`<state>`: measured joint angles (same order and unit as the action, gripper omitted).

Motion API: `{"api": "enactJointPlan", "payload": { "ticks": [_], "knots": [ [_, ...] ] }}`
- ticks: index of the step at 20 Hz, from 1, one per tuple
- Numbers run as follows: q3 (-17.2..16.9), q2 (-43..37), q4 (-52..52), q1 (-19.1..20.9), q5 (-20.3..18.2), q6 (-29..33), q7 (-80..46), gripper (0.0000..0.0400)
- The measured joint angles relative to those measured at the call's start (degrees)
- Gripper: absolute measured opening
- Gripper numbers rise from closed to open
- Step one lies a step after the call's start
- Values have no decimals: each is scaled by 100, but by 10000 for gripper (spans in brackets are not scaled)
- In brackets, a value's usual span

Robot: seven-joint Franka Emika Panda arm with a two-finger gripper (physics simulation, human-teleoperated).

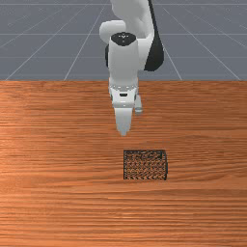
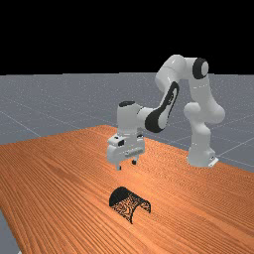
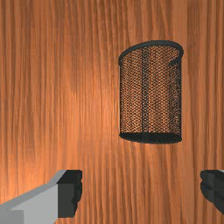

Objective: Rotate the holder till the hole upward

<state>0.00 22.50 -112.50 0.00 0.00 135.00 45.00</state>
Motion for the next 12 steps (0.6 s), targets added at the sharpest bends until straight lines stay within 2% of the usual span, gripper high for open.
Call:
{"api": "enactJointPlan", "payload": {
  "ticks": [1,2,3,5,6,7,8,10,12],
  "knots": [
    [0,0,0,0,0,0,0,243],
    [0,0,0,0,0,0,0,148],
    [0,0,0,0,0,0,0,90],
    [0,0,0,0,0,0,0,33],
    [-1,-26,-60,6,-2,104,15,177],
    [-3,-24,-55,13,-4,95,26,265],
    [-6,-22,-50,19,-4,86,31,318],
    [-23,-1,-5,-6,-9,20,-107,370],
    [-38,4,1,-105,-7,17,-446,389]
  ]
}}
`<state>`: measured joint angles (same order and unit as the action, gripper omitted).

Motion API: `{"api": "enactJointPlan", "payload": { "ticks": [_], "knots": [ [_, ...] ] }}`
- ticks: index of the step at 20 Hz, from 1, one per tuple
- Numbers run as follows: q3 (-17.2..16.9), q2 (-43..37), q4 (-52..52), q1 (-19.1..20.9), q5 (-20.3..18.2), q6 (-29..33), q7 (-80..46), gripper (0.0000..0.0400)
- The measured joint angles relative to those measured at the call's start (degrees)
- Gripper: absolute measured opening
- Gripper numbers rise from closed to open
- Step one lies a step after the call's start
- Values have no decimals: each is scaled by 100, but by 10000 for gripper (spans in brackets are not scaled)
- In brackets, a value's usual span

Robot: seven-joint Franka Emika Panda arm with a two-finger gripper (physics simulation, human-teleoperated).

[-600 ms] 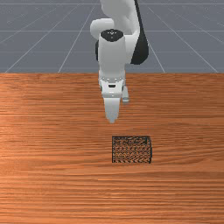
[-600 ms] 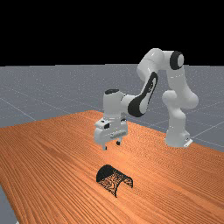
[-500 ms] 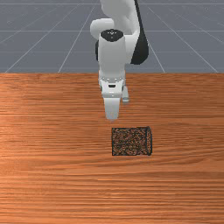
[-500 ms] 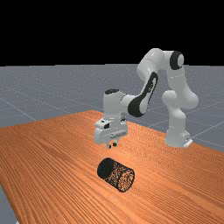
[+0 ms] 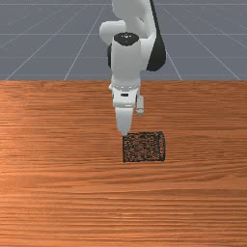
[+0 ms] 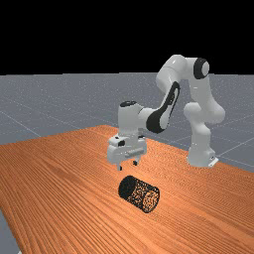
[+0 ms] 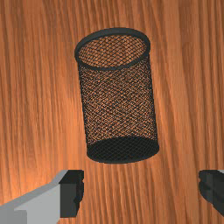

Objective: Rotate the holder till the hole upward

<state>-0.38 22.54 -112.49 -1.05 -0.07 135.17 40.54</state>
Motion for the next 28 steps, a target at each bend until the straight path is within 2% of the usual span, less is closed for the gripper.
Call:
{"api": "enactJointPlan", "payload": {
  "ticks": [4,5,6,11,12,16,17,20,21,24,25,26,27,28],
  "knots": [
    [38,101,163,-555,42,-68,-1346,400],
    [593,145,167,-199,-745,-2,-65,399],
    [723,205,237,-269,-877,13,-135,399],
    [732,452,646,-958,-428,-32,-1137,400],
    [454,530,819,-1330,-78,-165,-2152,400],
    [519,748,1047,-1555,-29,-104,-2313,400],
    [639,1045,1431,-1460,-93,-570,-1912,400],
    [648,1518,1582,-1454,-99,-386,-1878,400],
    [397,1474,1279,-1684,248,132,-2196,400],
    [313,1668,1337,-1768,334,192,-2284,400],
    [-270,2209,2282,-2365,1073,-1045,-2882,400],
    [-536,2673,3066,-2595,1356,-1814,-2905,400],
    [-631,2805,3225,-2695,1450,-1926,-2980,400],
    [205,1867,1426,-1932,471,218,-2434,400]
  ]
}}
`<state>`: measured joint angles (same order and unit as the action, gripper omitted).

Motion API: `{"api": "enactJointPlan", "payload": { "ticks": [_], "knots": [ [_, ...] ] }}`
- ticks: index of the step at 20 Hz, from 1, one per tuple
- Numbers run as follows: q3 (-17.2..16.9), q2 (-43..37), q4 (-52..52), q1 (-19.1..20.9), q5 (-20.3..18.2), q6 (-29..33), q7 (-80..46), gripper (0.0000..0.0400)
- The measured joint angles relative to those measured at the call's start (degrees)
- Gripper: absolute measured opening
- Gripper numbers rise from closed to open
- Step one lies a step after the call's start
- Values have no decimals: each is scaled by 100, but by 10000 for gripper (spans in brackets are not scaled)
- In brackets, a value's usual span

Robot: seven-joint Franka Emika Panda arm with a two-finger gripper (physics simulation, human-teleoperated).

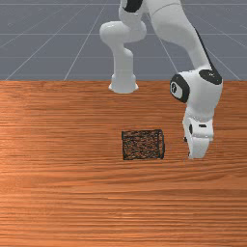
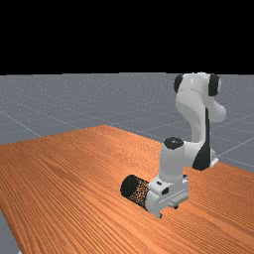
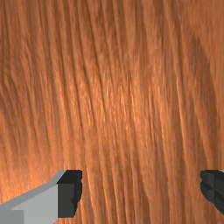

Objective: Rotate the holder till the hole upward

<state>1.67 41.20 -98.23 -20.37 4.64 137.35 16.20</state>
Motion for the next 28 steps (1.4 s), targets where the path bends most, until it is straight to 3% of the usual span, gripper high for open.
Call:
{"api": "enactJointPlan", "payload": {
  "ticks": [2,3,4,9,10,11,12,14,17,22,28],
  "knots": [
    [-256,287,248,-304,310,-164,-344,400],
    [-1200,1722,2696,-1108,1267,-2584,-843,400],
    [-455,569,488,-548,543,-320,-614,400],
    [-910,967,1172,-1118,1057,-1238,-1129,400],
    [-1584,2067,3222,-1634,1724,-3408,-1224,400],
    [-1038,965,1335,-1299,1213,-1632,-1244,400],
    [-1649,2033,3300,-1737,1829,-3650,-1244,400],
    [-1475,1445,2298,-1758,1713,-3000,-1502,400],
    [-1363,1164,1801,-1730,1626,-2557,-1563,400],
    [-1600,1060,1428,-1758,1931,-2518,-1572,400],
    [-1820,565,386,-1422,2170,-1684,-1381,400]
  ]
}}
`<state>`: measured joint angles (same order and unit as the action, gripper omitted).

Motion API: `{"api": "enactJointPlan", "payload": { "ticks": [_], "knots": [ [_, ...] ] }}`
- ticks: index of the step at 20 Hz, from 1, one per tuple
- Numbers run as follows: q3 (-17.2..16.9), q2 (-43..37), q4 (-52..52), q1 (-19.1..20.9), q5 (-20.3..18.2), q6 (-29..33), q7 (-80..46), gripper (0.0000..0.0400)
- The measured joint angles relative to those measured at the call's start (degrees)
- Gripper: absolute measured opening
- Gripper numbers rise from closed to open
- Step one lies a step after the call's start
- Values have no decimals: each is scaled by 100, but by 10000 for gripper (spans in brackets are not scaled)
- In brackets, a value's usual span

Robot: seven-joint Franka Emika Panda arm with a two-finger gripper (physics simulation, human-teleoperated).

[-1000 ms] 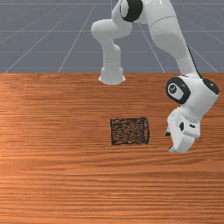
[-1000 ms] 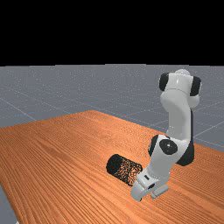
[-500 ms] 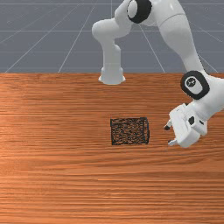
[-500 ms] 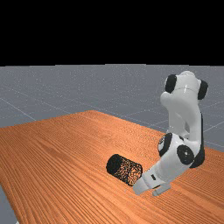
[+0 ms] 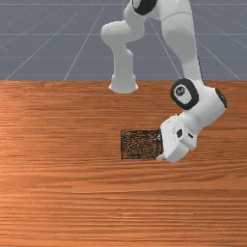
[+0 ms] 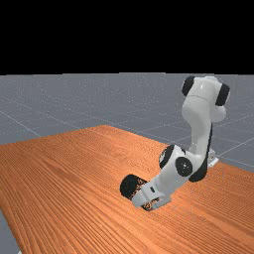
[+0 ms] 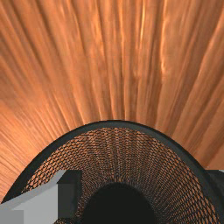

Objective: Rotate the holder till the hole upward

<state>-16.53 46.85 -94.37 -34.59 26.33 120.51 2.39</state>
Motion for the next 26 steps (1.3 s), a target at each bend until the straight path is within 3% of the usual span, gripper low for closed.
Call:
{"api": "enactJointPlan", "payload": {
  "ticks": [2,4,5,6,7,9,11,13,14,17,18,19,20,22,24,26],
  "knots": [
    [-84,-74,-183,72,92,151,42,400],
    [44,-164,-272,316,-93,260,398,400],
    [1776,-569,-799,1995,-2624,612,2933,256],
    [59,-662,-626,402,-169,436,529,150],
    [29,-641,-566,400,-142,338,546,101],
    [-7,-689,-673,414,-70,473,549,51],
    [-66,-253,-472,360,65,612,362,42],
    [-75,-336,-562,343,123,622,426,42],
    [178,-508,-689,617,-308,791,711,42],
    [145,-746,-753,589,-311,646,779,43],
    [413,-926,-908,877,-741,839,1229,43],
    [235,-950,-853,698,-488,678,996,43],
    [745,-1153,-1033,1231,-1369,881,1874,42],
    [1496,-1404,-1259,1998,-2889,629,3464,48],
    [1597,-1749,-1851,2170,-3467,537,4000,45],
    [1588,-2114,-2416,2244,-3768,665,4278,58]
  ]
}}
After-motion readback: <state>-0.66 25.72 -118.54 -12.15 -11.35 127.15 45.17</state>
